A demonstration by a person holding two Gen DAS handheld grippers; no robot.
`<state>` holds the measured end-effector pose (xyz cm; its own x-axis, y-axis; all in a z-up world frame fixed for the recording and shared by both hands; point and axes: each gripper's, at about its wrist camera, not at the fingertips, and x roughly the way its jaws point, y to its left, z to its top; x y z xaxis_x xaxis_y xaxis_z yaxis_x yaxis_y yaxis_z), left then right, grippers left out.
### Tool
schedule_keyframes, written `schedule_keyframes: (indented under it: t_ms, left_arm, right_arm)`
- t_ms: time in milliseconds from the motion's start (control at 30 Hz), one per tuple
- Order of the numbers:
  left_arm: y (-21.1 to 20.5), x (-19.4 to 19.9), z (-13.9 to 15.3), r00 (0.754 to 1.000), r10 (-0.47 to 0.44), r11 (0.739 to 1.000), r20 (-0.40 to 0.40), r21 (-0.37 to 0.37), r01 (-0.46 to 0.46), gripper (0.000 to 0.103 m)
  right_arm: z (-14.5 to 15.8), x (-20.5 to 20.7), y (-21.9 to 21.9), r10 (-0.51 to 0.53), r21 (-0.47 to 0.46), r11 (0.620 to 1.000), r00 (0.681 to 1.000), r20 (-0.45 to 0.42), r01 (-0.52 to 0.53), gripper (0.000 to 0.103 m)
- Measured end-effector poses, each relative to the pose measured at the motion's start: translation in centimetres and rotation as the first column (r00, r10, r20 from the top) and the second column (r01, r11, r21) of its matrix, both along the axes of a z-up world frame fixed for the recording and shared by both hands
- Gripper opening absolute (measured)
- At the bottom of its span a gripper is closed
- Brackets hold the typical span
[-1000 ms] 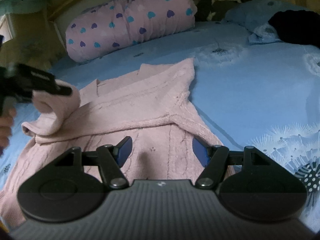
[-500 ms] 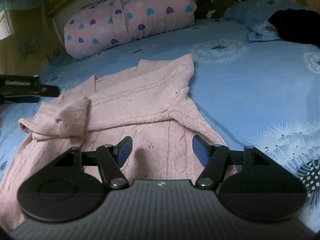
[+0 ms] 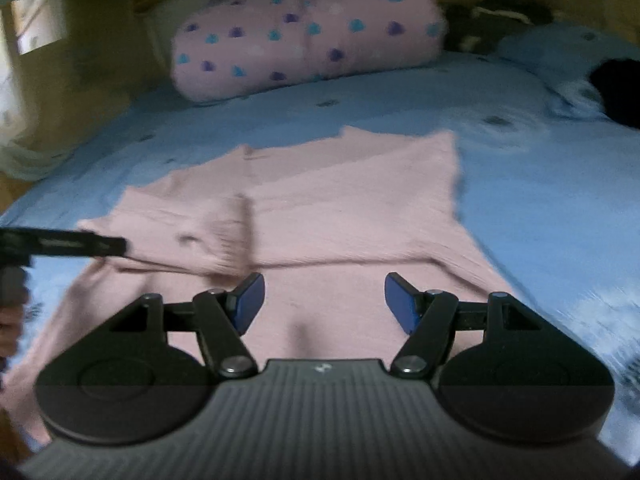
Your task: Fold small clothes
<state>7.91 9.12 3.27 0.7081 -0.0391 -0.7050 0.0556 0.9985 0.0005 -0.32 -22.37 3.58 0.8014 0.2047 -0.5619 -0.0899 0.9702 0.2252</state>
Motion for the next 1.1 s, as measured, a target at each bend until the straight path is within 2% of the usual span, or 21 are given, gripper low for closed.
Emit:
schedule_keyframes:
  t_ms: [167, 367, 533, 600, 633, 667, 733, 800, 900, 967, 1100]
  left_arm:
    - [1.6, 0.1, -1.6, 0.999, 0.039, 0.999, -0.029, -0.01, -0.04, 0.081]
    - [2.2, 0.1, -1.9, 0.998, 0.059, 0.998, -0.02, -0.024, -0.06, 0.081]
    - [2.2, 0.7, -1.8, 0.997, 0.077, 0.996, -0.025, -0.051, -0.078, 0.081]
    - [2.2, 0.9, -2.0, 0.996, 0.087, 0.995, -0.027, -0.052, -0.089, 0.081]
    - [2.2, 1.0, -2.0, 0.995, 0.092, 0.994, -0.026, -0.052, -0.093, 0.081]
    - [2.2, 1.0, -2.1, 0.995, 0.096, 0.994, -0.026, -0.052, -0.098, 0.081]
    - [2.4, 1.0, -2.2, 0.994, 0.106, 0.993, -0.03, -0.053, -0.108, 0.081]
    - [2.9, 0.9, -2.3, 0.993, 0.114, 0.991, -0.041, -0.061, -0.117, 0.081]
    - [3.8, 0.5, -2.2, 0.99, 0.127, 0.983, -0.063, -0.123, -0.134, 0.081]
    - [4.2, 0.1, -1.9, 0.989, 0.142, 0.979, -0.052, -0.138, -0.148, 0.081]
    - [4.3, 0.2, -1.8, 0.984, 0.17, 0.975, -0.044, -0.134, -0.175, 0.081]
  right_arm:
    - [1.3, 1.8, 4.3, 0.092, -0.086, 0.992, 0.995, 0.03, -0.089, 0.068]
    - [1.6, 4.2, 7.9, 0.157, -0.182, 0.972, 0.987, 0.037, -0.148, 0.068]
    - [1.2, 4.8, 8.7, 0.147, -0.275, 0.952, 0.989, 0.034, -0.132, 0.068]
    - [0.8, 5.1, 8.6, 0.149, -0.293, 0.946, 0.989, 0.005, -0.141, 0.067]
    - [0.5, 5.6, 8.7, 0.16, -0.305, 0.939, 0.987, -0.012, -0.156, 0.061]
    - [0.3, 5.8, 8.8, 0.166, -0.32, 0.933, 0.986, -0.018, -0.163, 0.05]
    - [0.1, 6.4, 8.9, 0.146, -0.345, 0.928, 0.989, -0.005, -0.139, 0.045]
    - [0.2, 7.0, 8.0, 0.059, -0.336, 0.941, 0.998, 0.018, -0.049, 0.045]
    - [0.0, 7.7, 5.7, -0.072, -0.292, 0.954, 0.997, 0.014, 0.073, 0.045]
    - [-0.3, 7.8, 3.9, -0.096, -0.243, 0.966, 0.995, -0.024, 0.088, 0.046]
    - [-0.2, 6.6, 1.6, -0.09, -0.147, 0.986, 0.995, -0.044, 0.083, 0.047]
